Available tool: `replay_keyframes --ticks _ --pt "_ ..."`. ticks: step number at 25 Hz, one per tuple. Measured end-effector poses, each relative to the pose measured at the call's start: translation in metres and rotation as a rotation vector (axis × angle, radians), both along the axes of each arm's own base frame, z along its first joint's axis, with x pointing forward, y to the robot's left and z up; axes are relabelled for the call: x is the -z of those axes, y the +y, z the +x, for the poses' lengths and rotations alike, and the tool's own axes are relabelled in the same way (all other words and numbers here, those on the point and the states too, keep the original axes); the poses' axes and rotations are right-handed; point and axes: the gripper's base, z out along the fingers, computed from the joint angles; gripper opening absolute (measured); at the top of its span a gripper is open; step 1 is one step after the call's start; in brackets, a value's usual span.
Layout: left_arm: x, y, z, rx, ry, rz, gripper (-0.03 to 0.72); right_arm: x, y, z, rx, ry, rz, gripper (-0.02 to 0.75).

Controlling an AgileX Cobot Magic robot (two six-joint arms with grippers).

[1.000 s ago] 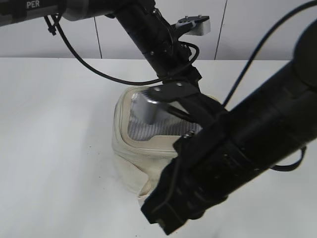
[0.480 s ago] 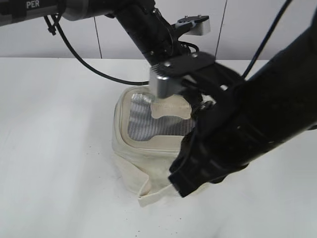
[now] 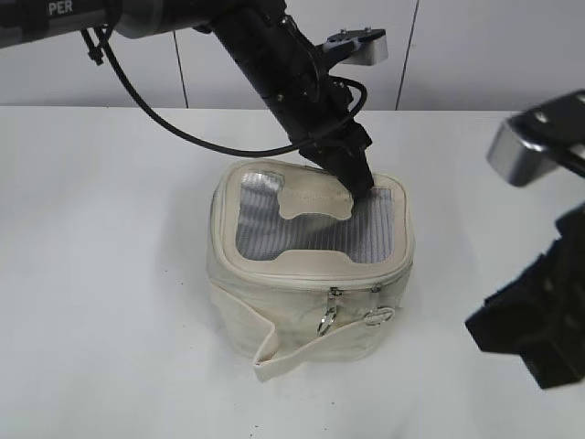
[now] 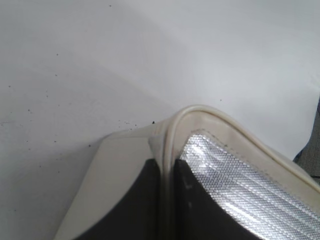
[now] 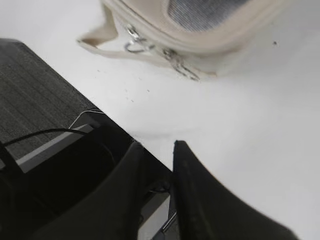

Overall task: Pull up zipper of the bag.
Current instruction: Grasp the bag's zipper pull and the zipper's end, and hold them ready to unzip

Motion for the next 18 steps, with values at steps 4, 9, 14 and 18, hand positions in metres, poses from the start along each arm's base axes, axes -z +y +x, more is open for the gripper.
replay_keyframes --ticks 4,9,14,18 --pt "0.0 0.0 0.0 0.0 0.0 0.0 0.042 0.02 -0.011 -0.02 -0.035 0.028 0.046 0.305" --pt "0.0 0.0 0.0 0.002 0.002 0.002 0.042 0.043 -0.009 -0.023 -0.01 -0.01 0.144 0.426" --pt "0.0 0.0 0.0 0.003 0.003 0.002 0.042 0.059 -0.008 -0.013 0.01 -0.042 0.119 0.439" --pt "0.0 0.0 0.0 0.003 0.004 0.003 0.042 0.071 -0.007 0.0 0.04 -0.044 0.085 0.44"
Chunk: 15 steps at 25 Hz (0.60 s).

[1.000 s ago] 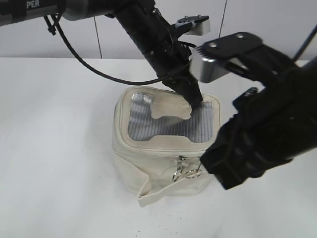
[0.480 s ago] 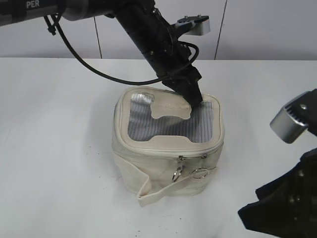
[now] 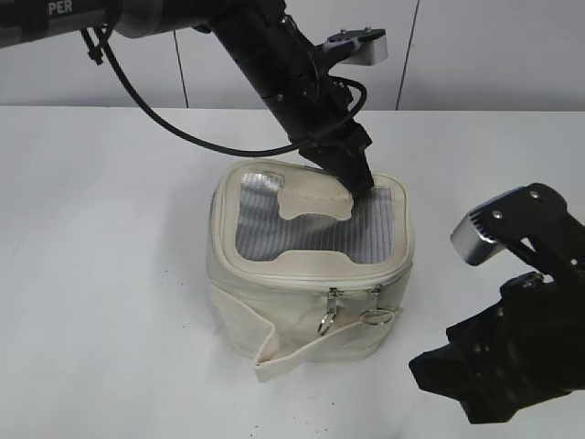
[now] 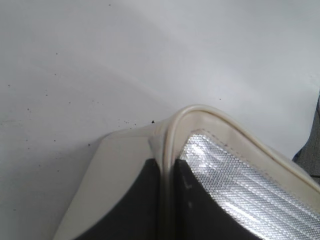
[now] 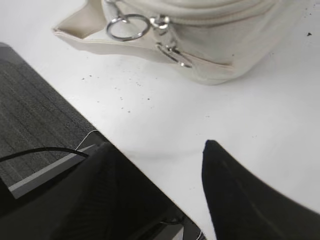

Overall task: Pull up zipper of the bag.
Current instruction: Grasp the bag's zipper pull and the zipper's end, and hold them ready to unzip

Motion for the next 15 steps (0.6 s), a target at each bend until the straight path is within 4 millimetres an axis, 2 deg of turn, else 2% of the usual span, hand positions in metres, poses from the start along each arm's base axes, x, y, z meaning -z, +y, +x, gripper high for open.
replay_keyframes --ticks 4,6,12,15 --pt "0.0 0.0 0.0 0.001 0.001 0.0 0.042 0.009 -0.001 0.01 0.031 0.012 -0.023 0.44" --pt "0.0 0.0 0.0 0.0 0.001 0.0 0.042 0.005 0.0 0.013 0.029 0.007 -0.017 0.44" --pt "0.0 0.0 0.0 0.001 0.002 0.0 0.042 -0.027 0.006 0.031 0.081 0.021 0.05 0.44" --pt "0.0 0.0 0.0 0.001 0.002 0.0 0.042 -0.044 -0.005 0.046 0.14 0.034 0.067 0.44"
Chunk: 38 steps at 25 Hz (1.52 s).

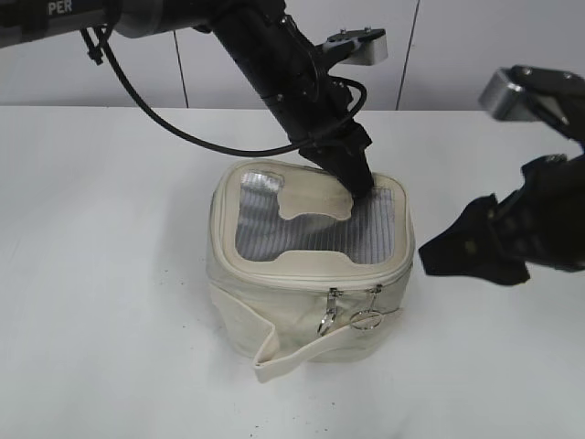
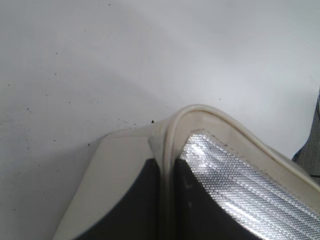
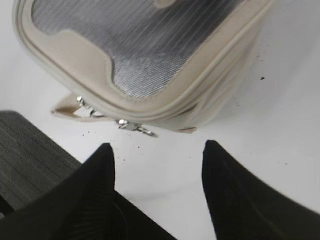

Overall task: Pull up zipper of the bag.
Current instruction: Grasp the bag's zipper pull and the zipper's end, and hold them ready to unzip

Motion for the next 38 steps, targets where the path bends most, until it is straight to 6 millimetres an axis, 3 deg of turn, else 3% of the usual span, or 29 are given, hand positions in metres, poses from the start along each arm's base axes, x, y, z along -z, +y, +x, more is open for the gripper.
replay_keyframes --ticks 4,7,10,15,19,23,27,33,38 --pt "0.0 0.0 0.0 0.0 0.0 0.0 0.042 -0.009 -0.026 0.018 0.125 0.055 0.011 0.44" --pt "0.0 0.0 0.0 0.0 0.0 0.0 0.042 -0.001 -0.048 0.025 0.16 0.161 -0.006 0.44" --pt "0.0 0.0 0.0 0.0 0.0 0.0 0.042 0.004 -0.056 0.025 0.137 0.224 0.039 0.44" --pt "0.0 0.0 0.0 0.0 0.0 0.0 0.042 0.003 -0.049 0.023 0.063 0.179 0.179 0.44" --pt "0.0 0.0 0.0 0.0 0.0 0.0 0.042 0.016 -0.045 0.015 0.03 0.147 0.243 0.44" --pt "0.0 0.0 0.0 0.0 -0.001 0.001 0.042 0.035 -0.051 0.005 0.089 0.098 0.197 0.44" --pt "0.0 0.0 0.0 0.0 -0.001 0.001 0.042 0.033 -0.051 -0.003 0.059 0.029 0.18 0.44" --pt "0.0 0.0 0.0 0.0 0.001 -0.001 0.042 0.047 -0.029 -0.026 -0.236 -0.078 0.064 0.44" --pt "0.0 0.0 0.0 0.0 0.001 -0.002 0.042 0.051 -0.019 -0.027 -0.303 -0.18 -0.031 0.44"
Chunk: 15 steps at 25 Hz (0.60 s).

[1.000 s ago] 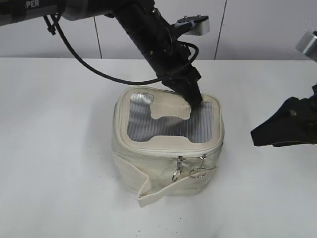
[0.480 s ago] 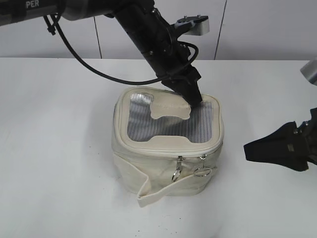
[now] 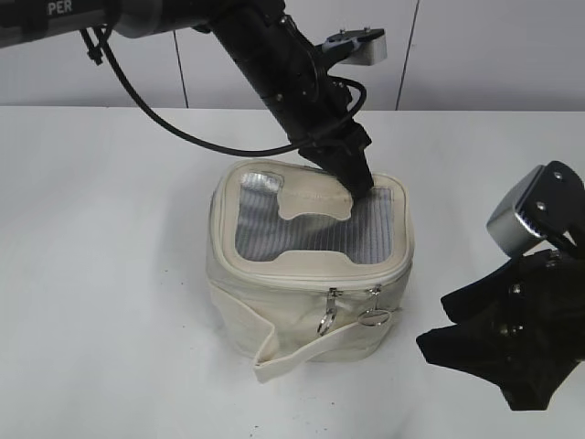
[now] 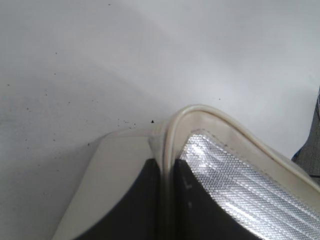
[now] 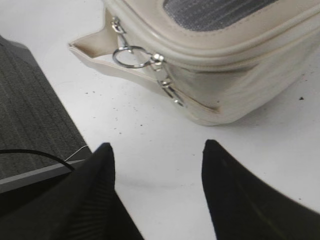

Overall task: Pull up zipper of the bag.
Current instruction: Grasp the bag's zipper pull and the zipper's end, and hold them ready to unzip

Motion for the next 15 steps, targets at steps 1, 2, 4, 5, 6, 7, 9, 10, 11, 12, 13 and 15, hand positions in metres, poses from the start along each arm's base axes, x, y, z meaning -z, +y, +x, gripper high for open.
replay_keyframes --ticks 1,2,4,5,6,7,9,10,11,12,13,15 --pt "0.0 0.0 0.0 0.0 0.001 0.0 0.042 0.001 0.0 0.001 -0.002 -0.011 -0.01 0.44" --pt "0.0 0.0 0.0 0.0 0.001 0.0 0.042 0.002 0.0 0.003 -0.004 -0.016 -0.014 0.44" --pt "0.0 0.0 0.0 0.0 0.001 0.0 0.042 0.007 0.002 0.006 -0.011 -0.005 -0.011 0.44" --pt "0.0 0.0 0.0 0.0 0.001 0.0 0.042 0.009 0.003 0.007 -0.016 -0.004 -0.006 0.44" --pt "0.0 0.0 0.0 0.0 0.001 0.0 0.042 0.012 0.004 0.009 -0.024 -0.003 -0.005 0.44" --pt "0.0 0.0 0.0 0.0 0.001 0.0 0.042 0.014 0.006 0.011 -0.026 0.001 0.003 0.44" --pt "0.0 0.0 0.0 0.0 0.001 0.0 0.042 0.016 0.008 0.014 -0.041 -0.005 0.015 0.44" --pt "0.0 0.0 0.0 0.0 0.001 0.0 0.042 0.017 0.009 0.017 -0.046 -0.004 0.018 0.44" --pt "0.0 0.0 0.0 0.0 0.001 0.0 0.042 0.017 0.01 0.019 -0.048 -0.002 0.019 0.44" --pt "0.0 0.0 0.0 0.0 0.001 0.0 0.042 0.018 0.011 0.021 -0.053 -0.003 0.018 0.44" --pt "0.0 0.0 0.0 0.0 0.001 0.0 0.042 0.02 0.012 0.024 -0.06 -0.003 0.013 0.44" --pt "0.0 0.0 0.0 0.0 0.001 0.0 0.042 0.025 0.014 0.027 -0.067 0.014 0.01 0.44"
